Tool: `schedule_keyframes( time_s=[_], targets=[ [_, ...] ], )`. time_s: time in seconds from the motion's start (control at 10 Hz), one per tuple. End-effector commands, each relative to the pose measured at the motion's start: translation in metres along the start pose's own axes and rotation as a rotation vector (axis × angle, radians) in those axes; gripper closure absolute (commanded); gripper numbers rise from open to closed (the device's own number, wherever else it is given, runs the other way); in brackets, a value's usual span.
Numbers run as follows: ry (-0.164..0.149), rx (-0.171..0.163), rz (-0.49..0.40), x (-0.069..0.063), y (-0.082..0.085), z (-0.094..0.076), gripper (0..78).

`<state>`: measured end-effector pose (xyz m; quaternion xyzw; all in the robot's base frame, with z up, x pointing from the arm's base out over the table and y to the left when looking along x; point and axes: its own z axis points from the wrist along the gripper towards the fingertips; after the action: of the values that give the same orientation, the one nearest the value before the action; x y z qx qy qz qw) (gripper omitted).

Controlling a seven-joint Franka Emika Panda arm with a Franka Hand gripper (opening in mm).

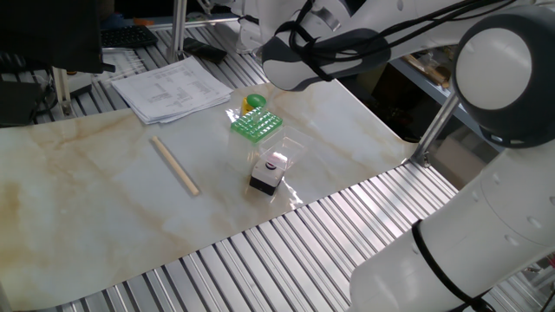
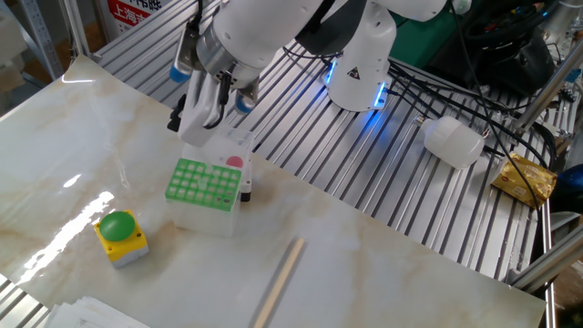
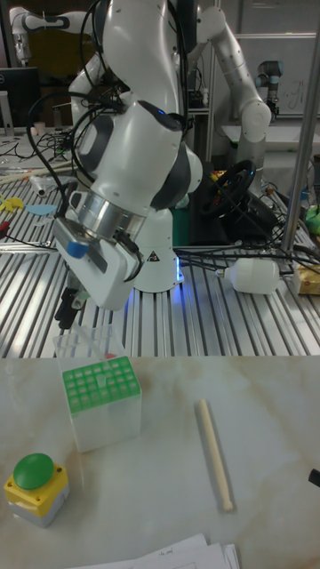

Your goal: Insert a large pipette tip into the holder for large pipette tips

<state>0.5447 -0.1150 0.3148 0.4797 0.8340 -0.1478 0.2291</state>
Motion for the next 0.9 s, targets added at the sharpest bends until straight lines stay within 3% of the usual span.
schedule_keyframes(
  time_s=[0.1,0.6,0.7,0.9],
  targets=[
    [0.011,-0.002,-0.017,-0.002,0.001,-0.001,76.4],
    [0.022,-0.007,-0.018,-0.007,-0.003,-0.005,76.4],
    [0.024,-0.008,-0.008,-0.012,-0.006,-0.008,76.4],
    [0.002,-0.005,0.006,-0.014,-0.007,-0.006,76.4]
  ],
)
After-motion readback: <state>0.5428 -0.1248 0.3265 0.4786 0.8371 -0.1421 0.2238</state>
